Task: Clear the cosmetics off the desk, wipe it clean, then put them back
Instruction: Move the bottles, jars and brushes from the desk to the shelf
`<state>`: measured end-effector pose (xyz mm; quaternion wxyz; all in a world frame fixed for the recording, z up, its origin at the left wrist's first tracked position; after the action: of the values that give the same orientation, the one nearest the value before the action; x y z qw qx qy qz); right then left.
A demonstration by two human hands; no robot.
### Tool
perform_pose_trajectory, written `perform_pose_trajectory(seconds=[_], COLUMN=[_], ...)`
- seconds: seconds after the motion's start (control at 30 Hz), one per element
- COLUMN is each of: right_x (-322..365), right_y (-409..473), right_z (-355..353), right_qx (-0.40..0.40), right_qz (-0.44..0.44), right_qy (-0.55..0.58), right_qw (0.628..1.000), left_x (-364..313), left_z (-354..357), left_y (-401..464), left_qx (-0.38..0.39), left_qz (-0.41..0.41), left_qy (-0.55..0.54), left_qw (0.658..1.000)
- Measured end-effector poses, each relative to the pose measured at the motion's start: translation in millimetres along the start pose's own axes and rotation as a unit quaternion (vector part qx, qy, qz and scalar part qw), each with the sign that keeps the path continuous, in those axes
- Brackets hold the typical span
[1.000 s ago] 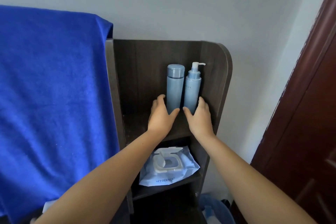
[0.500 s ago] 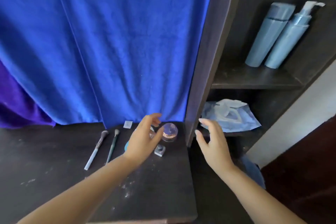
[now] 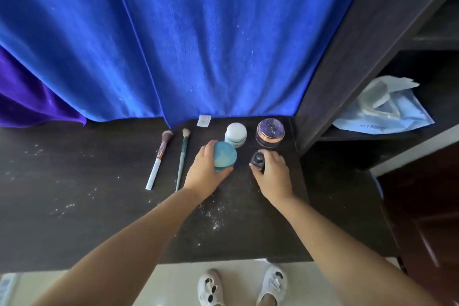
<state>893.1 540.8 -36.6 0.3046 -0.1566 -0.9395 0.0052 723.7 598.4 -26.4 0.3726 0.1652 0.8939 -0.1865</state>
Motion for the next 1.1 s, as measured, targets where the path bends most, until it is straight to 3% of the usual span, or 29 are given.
perform_pose_trajectory(seconds=[0.17,0.3,0.5,0.63,0.73,0.9,1.1], right_x=[3.1,16.5,23.7,-3.0,-29.2,-60.8,-66.4], right_y=[-10.7,-23.2,-51.8,-75.8,-86.0,-58.1,-5.2], right_z=[-20.2,-72.1,-216.8,-321.4,-387.9,-448.0,-451.9], right_qx=[-0.046,-0.084,-0.195,-0.287,-0.347,-0.328,-0.260], right_qz=[-0.021,-0.050,-0.097,-0.094,-0.097,-0.068,-0.069], right_qy=[0.025,0.058,0.108,0.105,0.104,0.096,0.093], right_qw=[0.998,0.993,0.970,0.948,0.927,0.937,0.959], left_x=[-15.8,-67.1,-211.4,-320.2,-386.3,-447.2,-449.9], left_z=[-11.0,-25.9,-40.3,-31.8,-23.0,-14.9,-15.7], left_y=[-5.8,-20.3,-42.2,-62.7,-66.4,-17.1,46.6], left_qx=[-0.008,-0.013,-0.020,-0.017,-0.020,-0.068,-0.116], left_qz=[0.013,0.065,0.217,0.340,0.384,0.352,0.242], left_qy=[0.018,0.004,-0.012,-0.030,-0.066,-0.088,-0.076], left_qw=[1.000,0.998,0.976,0.940,0.921,0.929,0.960])
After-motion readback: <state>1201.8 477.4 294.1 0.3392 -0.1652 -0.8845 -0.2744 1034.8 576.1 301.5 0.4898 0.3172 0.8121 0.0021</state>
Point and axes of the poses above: each hand's wrist, its own y-axis towards the middle knuckle, its own z-axis out of the palm, x = y × z, the point moved 9 cm from there along y, towards the middle knuckle, and after that the axes turned 10 degrees about x, right-handed, at the moved point
